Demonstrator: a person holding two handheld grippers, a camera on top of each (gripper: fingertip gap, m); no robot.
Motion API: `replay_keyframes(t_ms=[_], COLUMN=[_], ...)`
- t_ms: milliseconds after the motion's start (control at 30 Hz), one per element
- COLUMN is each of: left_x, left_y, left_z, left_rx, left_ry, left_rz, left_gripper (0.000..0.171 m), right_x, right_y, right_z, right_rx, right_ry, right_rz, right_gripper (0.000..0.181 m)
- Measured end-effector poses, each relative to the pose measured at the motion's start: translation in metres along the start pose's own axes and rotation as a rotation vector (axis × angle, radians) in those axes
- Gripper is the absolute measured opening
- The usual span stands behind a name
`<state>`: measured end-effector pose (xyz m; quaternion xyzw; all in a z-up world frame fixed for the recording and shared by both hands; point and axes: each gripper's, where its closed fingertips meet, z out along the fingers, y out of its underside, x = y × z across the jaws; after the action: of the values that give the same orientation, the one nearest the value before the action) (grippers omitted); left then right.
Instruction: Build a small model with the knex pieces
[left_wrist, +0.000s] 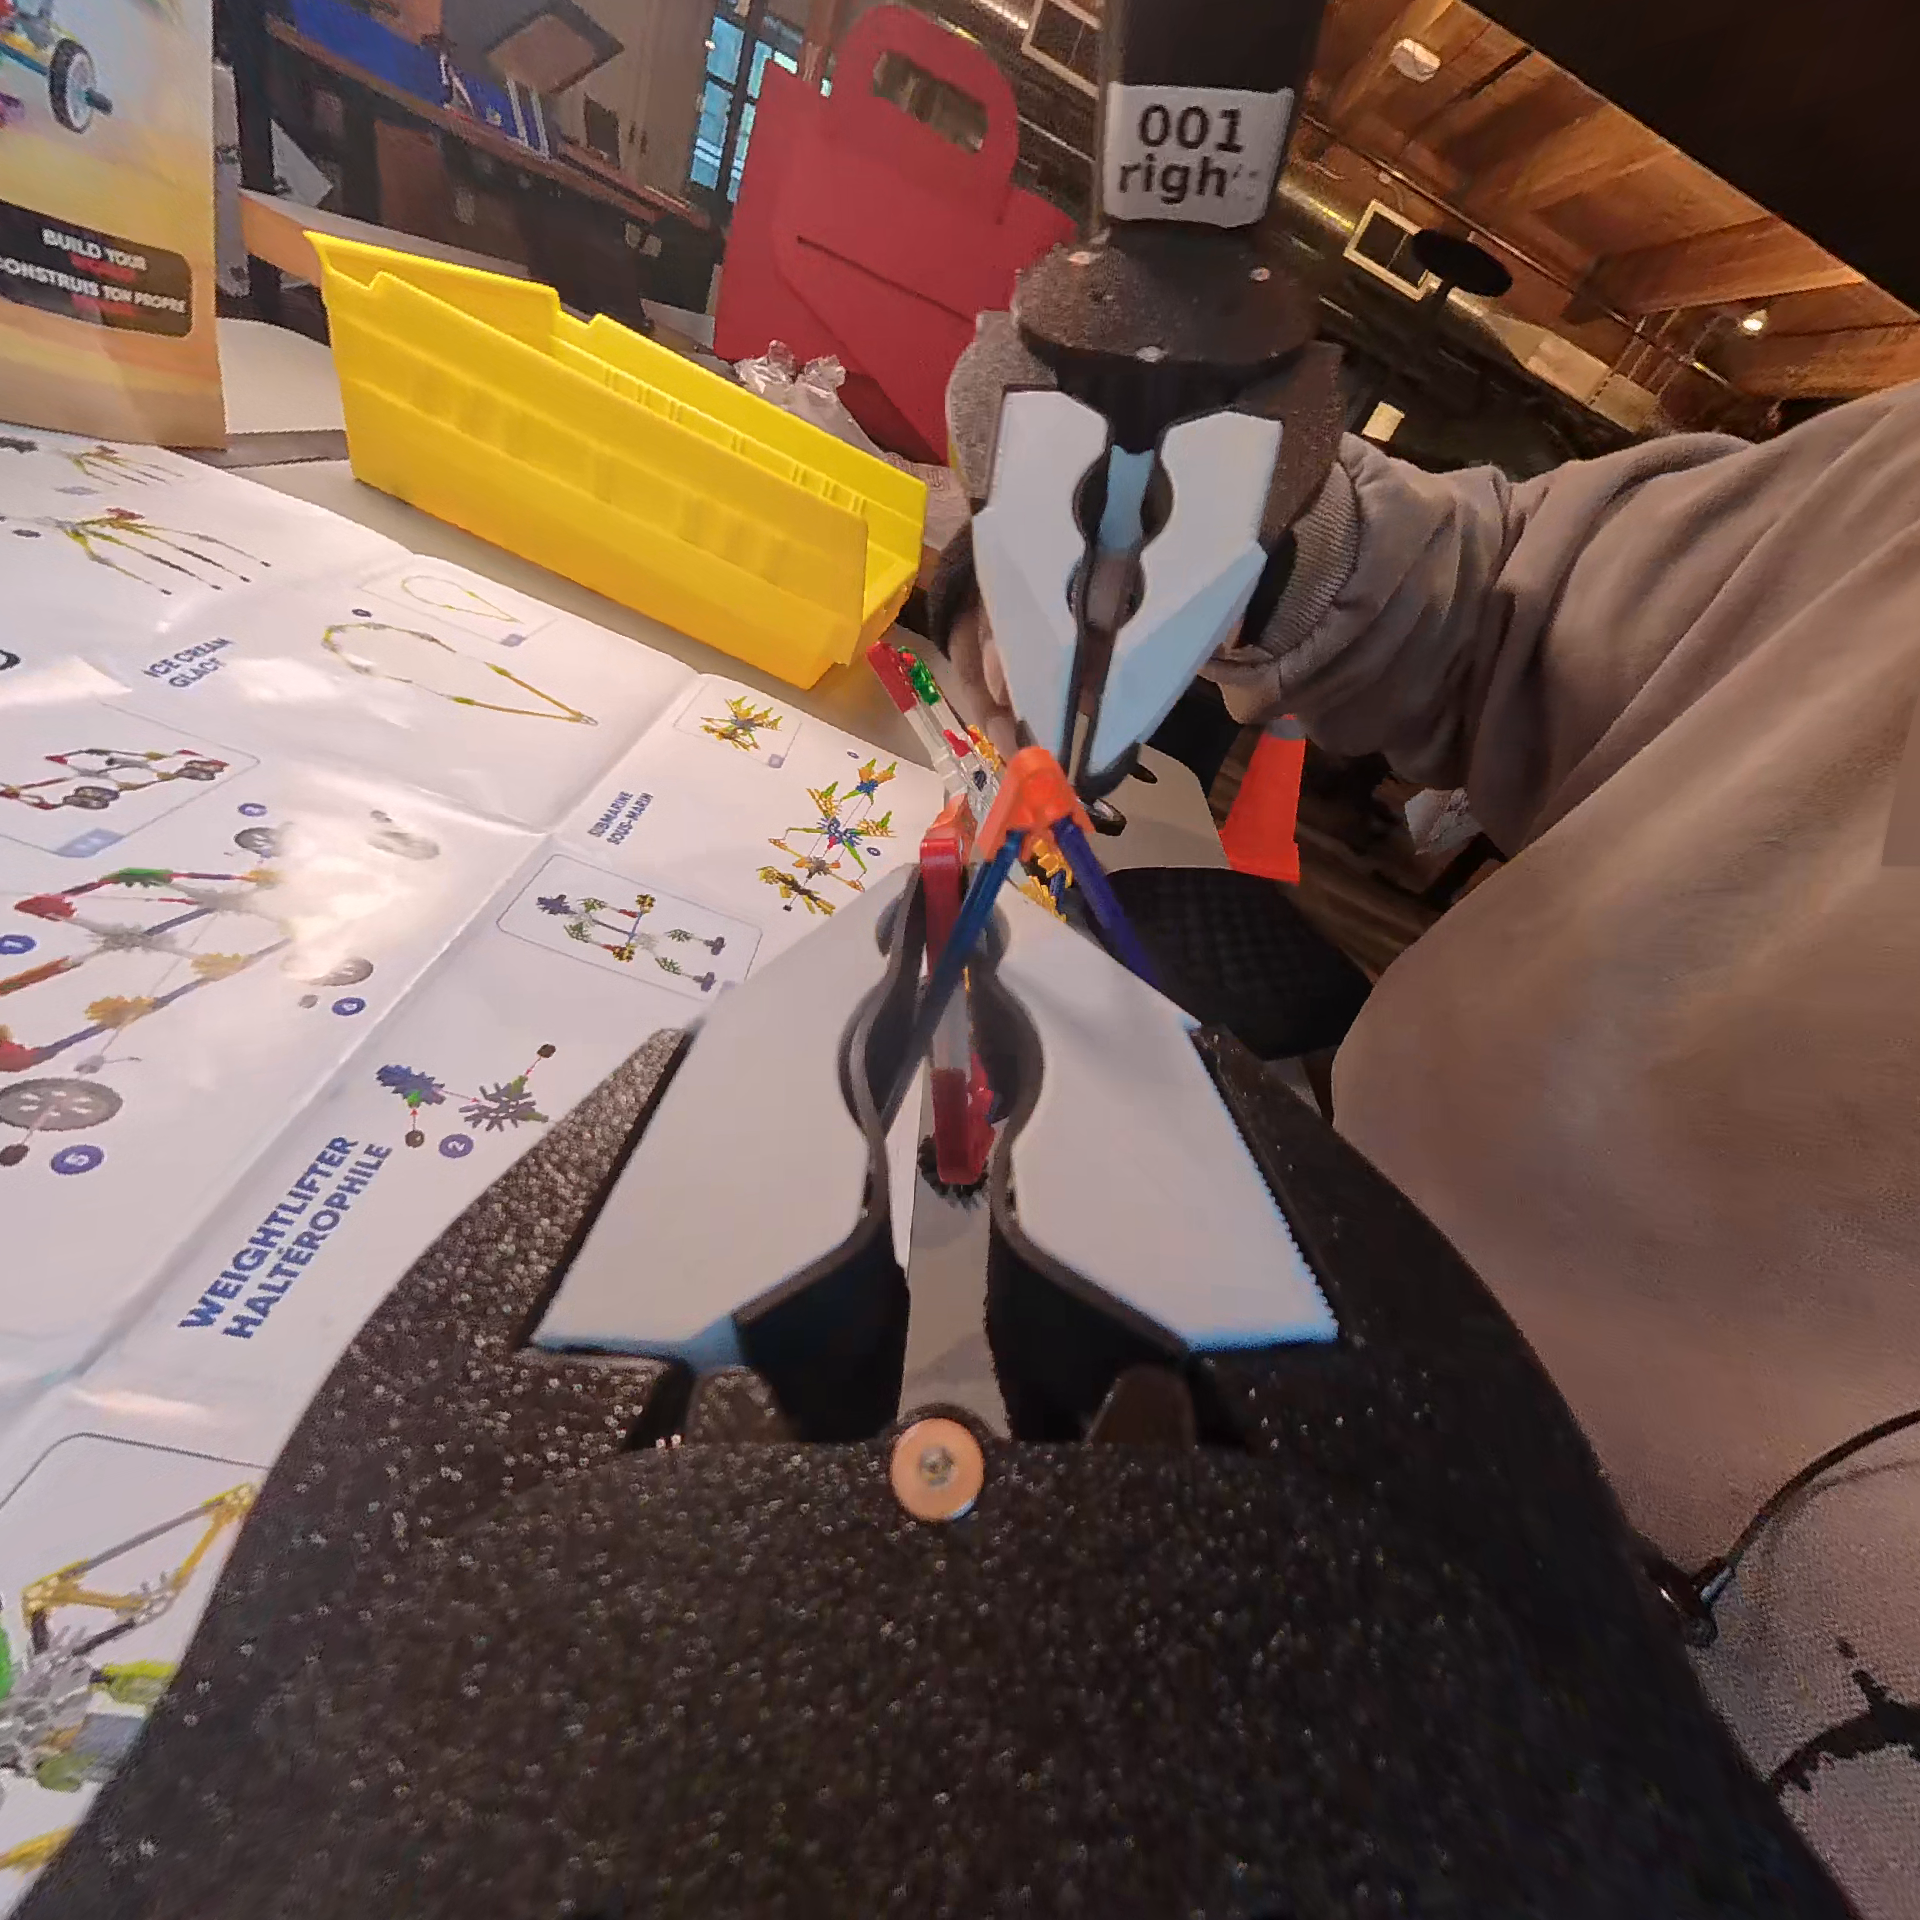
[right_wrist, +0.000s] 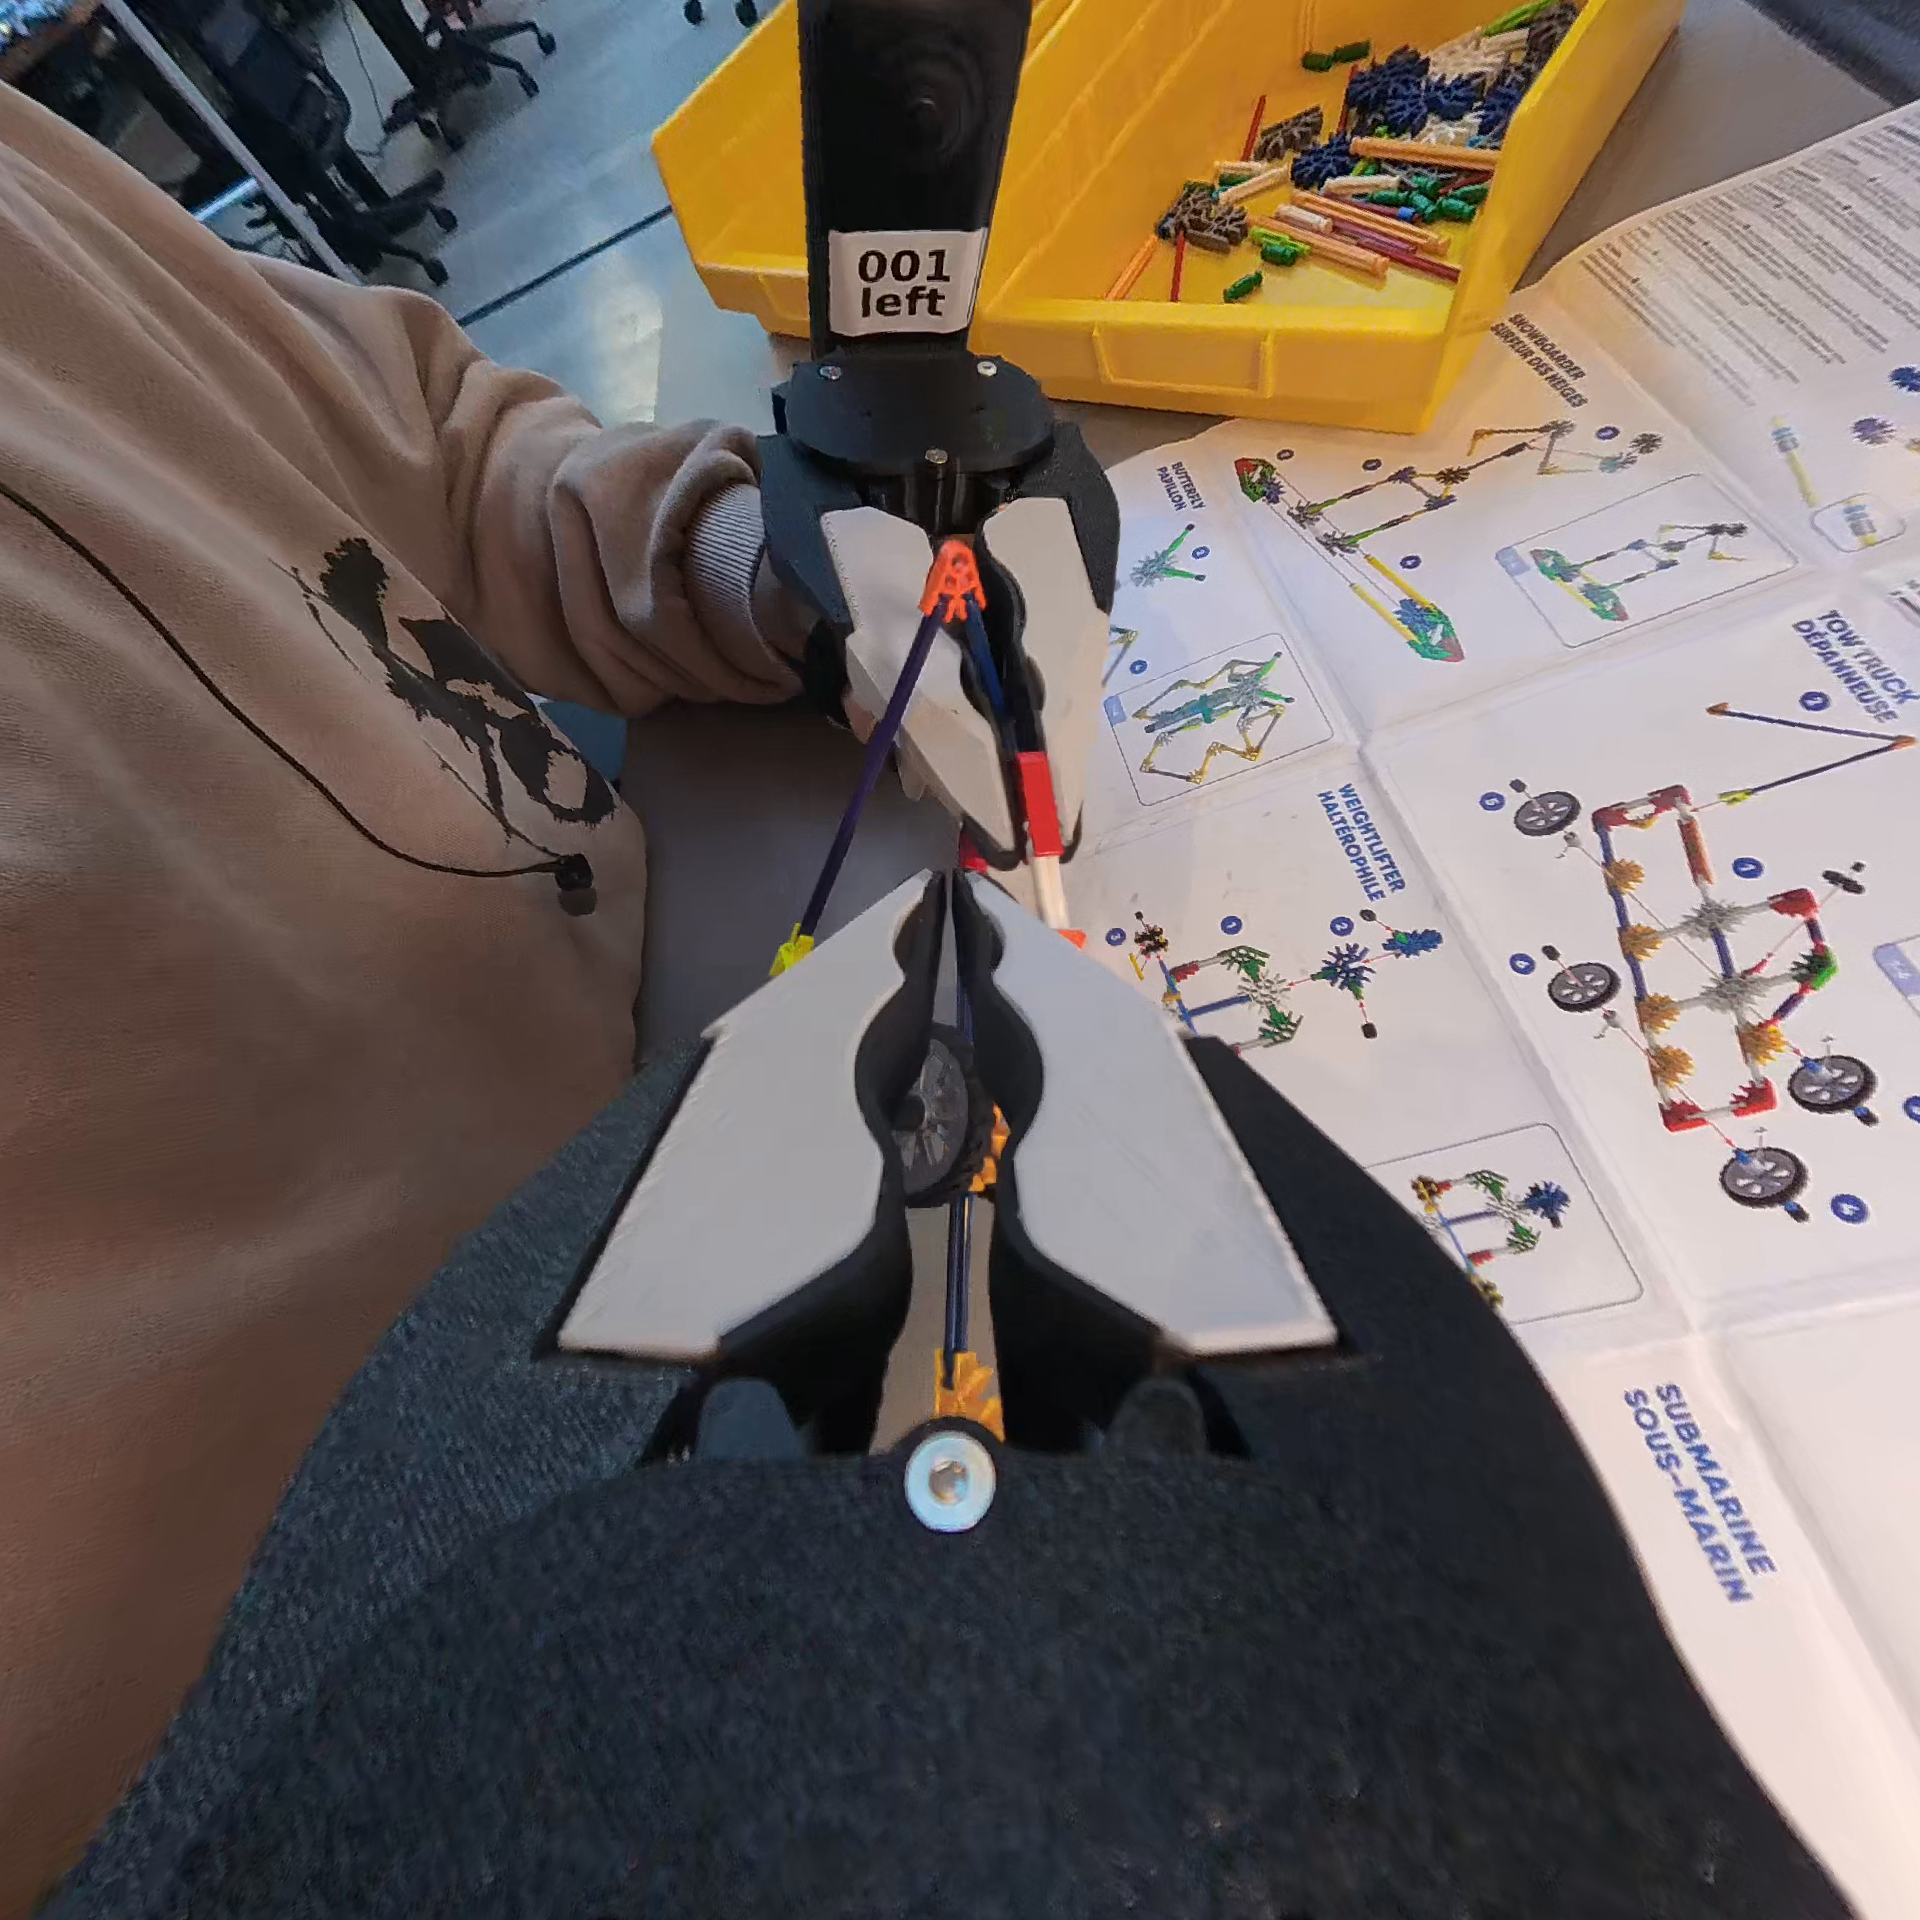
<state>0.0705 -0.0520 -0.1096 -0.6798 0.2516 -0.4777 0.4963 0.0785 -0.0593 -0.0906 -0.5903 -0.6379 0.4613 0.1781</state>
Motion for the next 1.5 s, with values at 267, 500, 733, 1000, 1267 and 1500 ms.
replay_keyframes(t_ms=[267,500,733,1000,1267,1500], left_x=[-0.016,-0.019,-0.024,-0.027,-0.031,-0.026], left_y=[0.005,0.007,0.021,0.058,0.023,-0.022], left_z=[0.002,0.004,-0.004,-0.013,-0.056,-0.055], left_rx=[-0.033,-0.052,-0.119,-0.189,-0.166,0.026], left_ry=[-0.103,-0.144,-0.116,0.016,-0.066,0.061], left_rz=[-0.080,-0.121,-0.271,-0.732,-0.434,-0.288], left_gripper=[0.004,0.005,0.007,0.016,0.037,0.040], right_x=[-0.033,-0.038,-0.044,-0.001,0.010,0.017], right_y=[0.030,0.022,0.000,-0.013,-0.051,-0.067], right_z=[0.029,0.065,0.051,0.026,-0.007,-0.023], right_rx=[-0.075,0.114,0.347,0.409,0.656,0.799], right_ry=[0.118,0.208,-0.012,-0.003,-0.163,-0.349], right_rz=[0.028,0.147,0.248,0.291,0.299,0.401], right_gripper=[0.039,0.031,0.005,0.002,0.001,0.001])
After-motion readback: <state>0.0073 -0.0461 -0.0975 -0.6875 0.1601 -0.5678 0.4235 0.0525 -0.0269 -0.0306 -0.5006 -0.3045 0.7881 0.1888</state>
